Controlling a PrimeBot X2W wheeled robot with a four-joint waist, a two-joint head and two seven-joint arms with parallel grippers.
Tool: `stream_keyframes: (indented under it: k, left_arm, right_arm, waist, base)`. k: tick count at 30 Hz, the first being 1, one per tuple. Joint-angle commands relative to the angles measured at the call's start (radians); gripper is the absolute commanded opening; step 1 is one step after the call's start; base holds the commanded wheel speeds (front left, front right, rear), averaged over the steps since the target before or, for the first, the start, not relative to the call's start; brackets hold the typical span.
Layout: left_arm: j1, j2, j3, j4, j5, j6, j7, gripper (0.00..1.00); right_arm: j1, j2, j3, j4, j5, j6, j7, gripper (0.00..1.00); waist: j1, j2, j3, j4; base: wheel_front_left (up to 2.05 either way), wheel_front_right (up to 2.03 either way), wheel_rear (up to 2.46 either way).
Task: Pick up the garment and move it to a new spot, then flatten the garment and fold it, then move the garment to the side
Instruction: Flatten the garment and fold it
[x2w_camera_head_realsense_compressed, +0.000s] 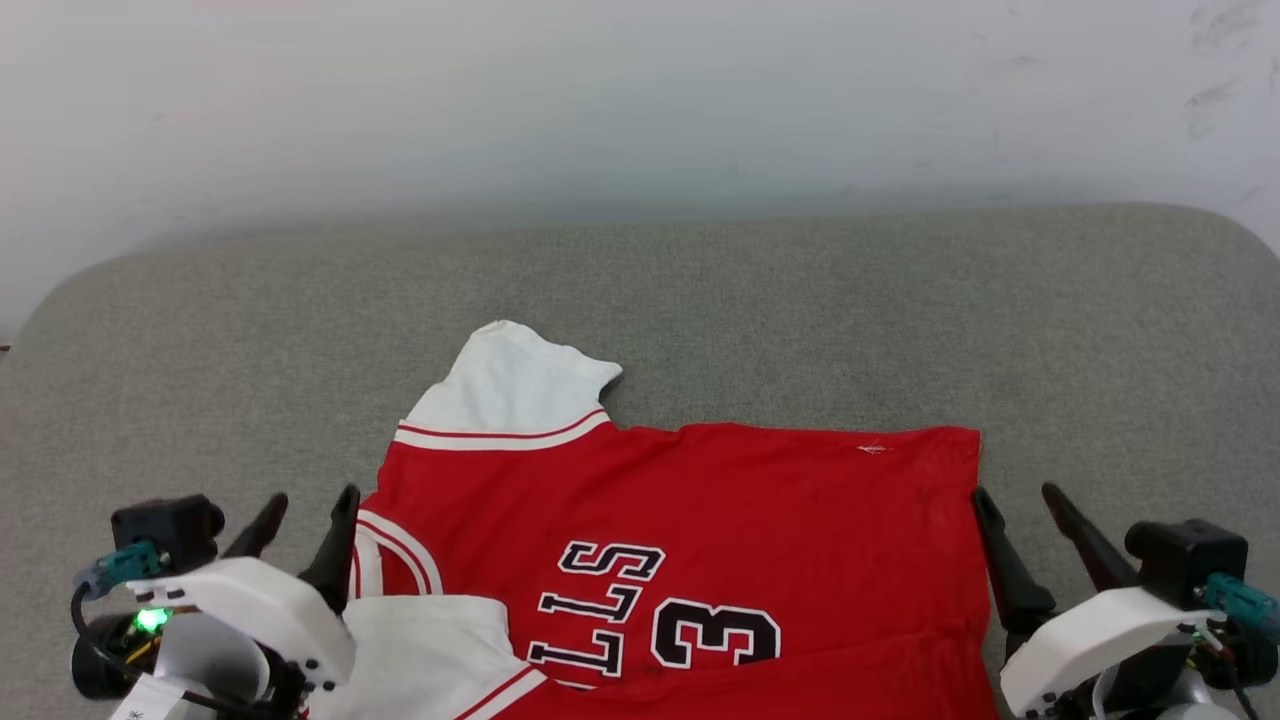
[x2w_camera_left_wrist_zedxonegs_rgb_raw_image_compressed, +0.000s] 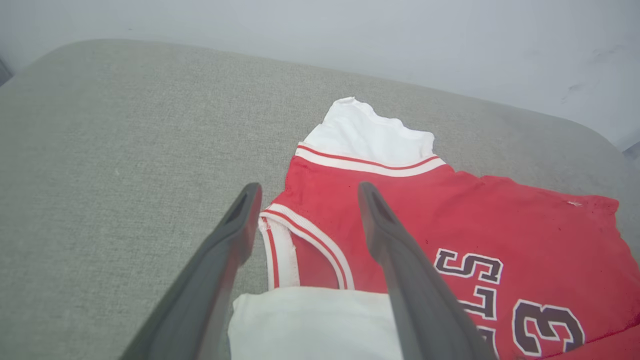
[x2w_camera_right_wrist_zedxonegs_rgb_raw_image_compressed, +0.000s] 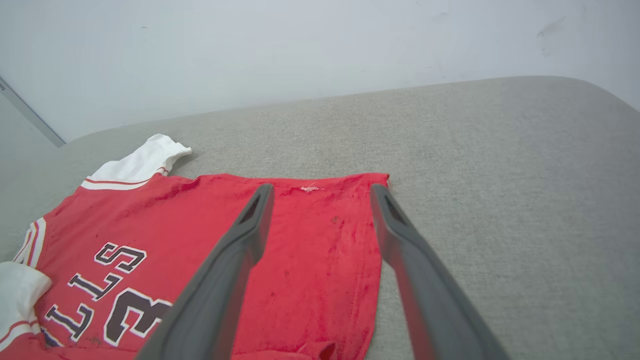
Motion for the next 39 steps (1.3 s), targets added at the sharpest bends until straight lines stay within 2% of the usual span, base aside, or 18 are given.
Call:
stream_keyframes:
  k: [1, 8, 10, 15, 20, 25, 26, 32, 37, 39]
  left_arm:
    - [-0.031, -0.01, 0.003, -0.01, 0.027, 0.007, -0.031, 1.0]
    - [-0.194, -0.023, -0.004, 0.005, 0.103, -0.009, -0.106, 1.0]
    - [-0.277, -0.028, -0.005, 0.038, 0.105, -0.033, -0.103, 1.0]
    - [-0.427, -0.018, -0.014, 0.123, 0.082, -0.092, -0.041, 1.0]
    - [-0.567, 0.017, -0.039, 0.217, 0.04, -0.174, 0.108, 1.0]
    - [-0.684, 0.075, -0.065, 0.303, -0.017, -0.236, 0.327, 1.0]
    - [-0.684, 0.075, -0.065, 0.303, -0.017, -0.236, 0.327, 1.0]
    - [-0.764, 0.137, -0.082, 0.376, -0.069, -0.26, 0.535, 1.0]
    - [-0.78, 0.156, -0.122, 0.42, -0.087, -0.267, 0.675, 1.0]
    - [-0.763, 0.144, -0.147, 0.435, -0.11, -0.276, 0.738, 1.0]
  right_arm:
    - [-0.022, 0.009, -0.007, -0.024, -0.019, 0.0, -0.017, 1.0]
    - [-0.093, 0.032, -0.029, -0.161, -0.093, 0.0, -0.056, 1.0]
    - [-0.122, 0.039, -0.037, -0.212, -0.109, 0.0, -0.053, 1.0]
    - [-0.157, 0.046, -0.036, -0.251, -0.121, -0.001, -0.037, 1.0]
    - [-0.184, 0.051, -0.029, -0.242, -0.106, -0.001, -0.041, 1.0]
    - [-0.2, 0.052, -0.012, -0.213, -0.072, -0.001, -0.055, 1.0]
    - [-0.2, 0.052, -0.012, -0.213, -0.072, -0.001, -0.055, 1.0]
    - [-0.212, 0.052, 0.006, -0.16, -0.007, 0.0, -0.093, 1.0]
    - [-0.215, 0.052, 0.013, -0.116, 0.022, 0.0, -0.119, 1.0]
    - [-0.223, 0.052, 0.011, -0.095, 0.03, 0.0, -0.127, 1.0]
  waist:
    - [0.0001, 0.0, 0.034, -0.015]
    - [0.0001, 0.0, 0.175, -0.05]
    - [0.0001, 0.0, 0.232, -0.061]
    - [0.0001, 0.0, 0.304, -0.085]
    - [0.0001, 0.0, 0.352, -0.116]
    - [0.0001, 0.0, 0.387, -0.156]
    - [0.0001, 0.0, 0.387, -0.156]
    - [0.0001, 0.0, 0.425, -0.209]
    - [0.0001, 0.0, 0.448, -0.235]
    - [0.0001, 0.0, 0.454, -0.241]
  base:
    - [0.0, 0.0, 0.0]
    - [0.0, 0.0, 0.0]
    - [0.0, 0.0, 0.0]
    - [0.0, 0.0, 0.0]
    - [0.0, 0.0, 0.0]
    - [0.0, 0.0, 0.0]
    - [0.0, 0.0, 0.0]
    - [0.0, 0.0, 0.0]
    - [0.0, 0.0, 0.0]
    - [0.0, 0.0, 0.0]
